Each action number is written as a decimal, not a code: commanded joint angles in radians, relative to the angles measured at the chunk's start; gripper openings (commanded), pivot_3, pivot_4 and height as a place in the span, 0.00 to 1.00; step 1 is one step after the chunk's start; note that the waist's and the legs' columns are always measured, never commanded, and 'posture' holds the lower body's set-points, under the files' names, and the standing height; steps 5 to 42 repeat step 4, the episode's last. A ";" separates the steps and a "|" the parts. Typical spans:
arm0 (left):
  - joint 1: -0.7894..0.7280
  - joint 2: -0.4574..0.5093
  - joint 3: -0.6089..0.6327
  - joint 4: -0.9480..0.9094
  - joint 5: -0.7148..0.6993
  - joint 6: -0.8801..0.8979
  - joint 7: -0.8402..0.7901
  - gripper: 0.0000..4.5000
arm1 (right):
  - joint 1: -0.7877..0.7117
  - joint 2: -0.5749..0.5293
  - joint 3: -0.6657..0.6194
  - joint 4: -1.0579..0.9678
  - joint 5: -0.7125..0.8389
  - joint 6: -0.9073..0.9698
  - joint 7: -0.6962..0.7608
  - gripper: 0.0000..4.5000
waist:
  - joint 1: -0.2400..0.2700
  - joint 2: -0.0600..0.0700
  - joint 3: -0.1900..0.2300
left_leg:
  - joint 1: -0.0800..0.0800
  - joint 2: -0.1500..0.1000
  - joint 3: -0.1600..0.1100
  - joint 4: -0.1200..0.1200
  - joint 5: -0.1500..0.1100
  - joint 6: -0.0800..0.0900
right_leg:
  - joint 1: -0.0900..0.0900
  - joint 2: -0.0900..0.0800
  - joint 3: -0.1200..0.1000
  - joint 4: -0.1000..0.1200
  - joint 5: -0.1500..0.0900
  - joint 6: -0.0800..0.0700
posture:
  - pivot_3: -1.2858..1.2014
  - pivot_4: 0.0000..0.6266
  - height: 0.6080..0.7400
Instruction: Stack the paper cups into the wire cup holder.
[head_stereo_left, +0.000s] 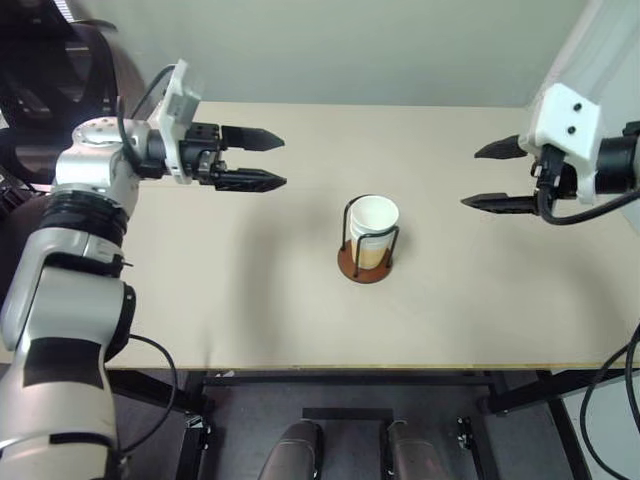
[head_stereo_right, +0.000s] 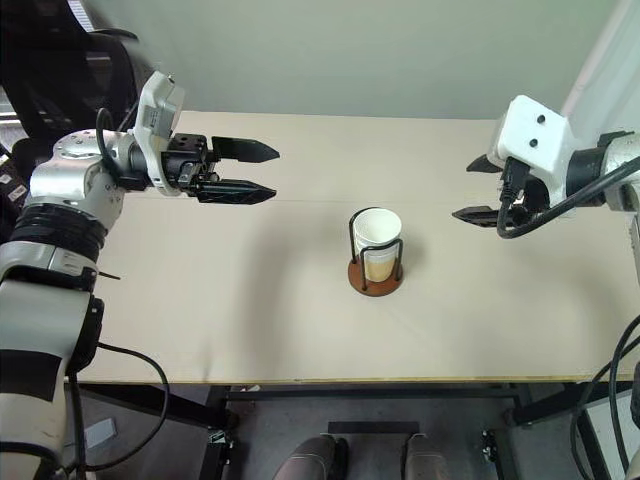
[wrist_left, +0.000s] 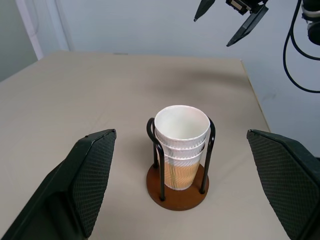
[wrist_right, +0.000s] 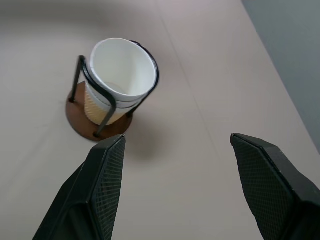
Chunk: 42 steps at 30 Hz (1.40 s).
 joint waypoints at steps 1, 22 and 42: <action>-0.010 0.001 0.051 0.012 0.013 -0.008 -0.027 1.00 | 0.024 -0.024 -0.071 -0.081 0.039 0.050 -0.059 0.75 | 0.001 0.000 0.000 | 0.000 -0.001 0.001 0.000 0.000 0.000 | 0.000 0.001 -0.001 0.000 0.000 0.000 | 0.52 0.24 1.00; -0.028 -0.023 0.074 0.046 0.040 -0.034 -0.027 1.00 | 0.037 -0.035 -0.086 -0.102 0.061 0.073 -0.093 0.75 | 0.001 0.000 0.000 | 0.000 -0.001 0.002 0.000 0.000 0.001 | 0.000 0.001 0.000 0.000 0.001 0.001 | 0.52 0.24 1.00; -0.028 -0.023 0.074 0.046 0.040 -0.034 -0.027 1.00 | 0.037 -0.035 -0.086 -0.102 0.061 0.073 -0.093 0.75 | 0.001 0.000 0.000 | 0.000 -0.001 0.002 0.000 0.000 0.001 | 0.000 0.001 0.000 0.000 0.001 0.001 | 0.52 0.24 1.00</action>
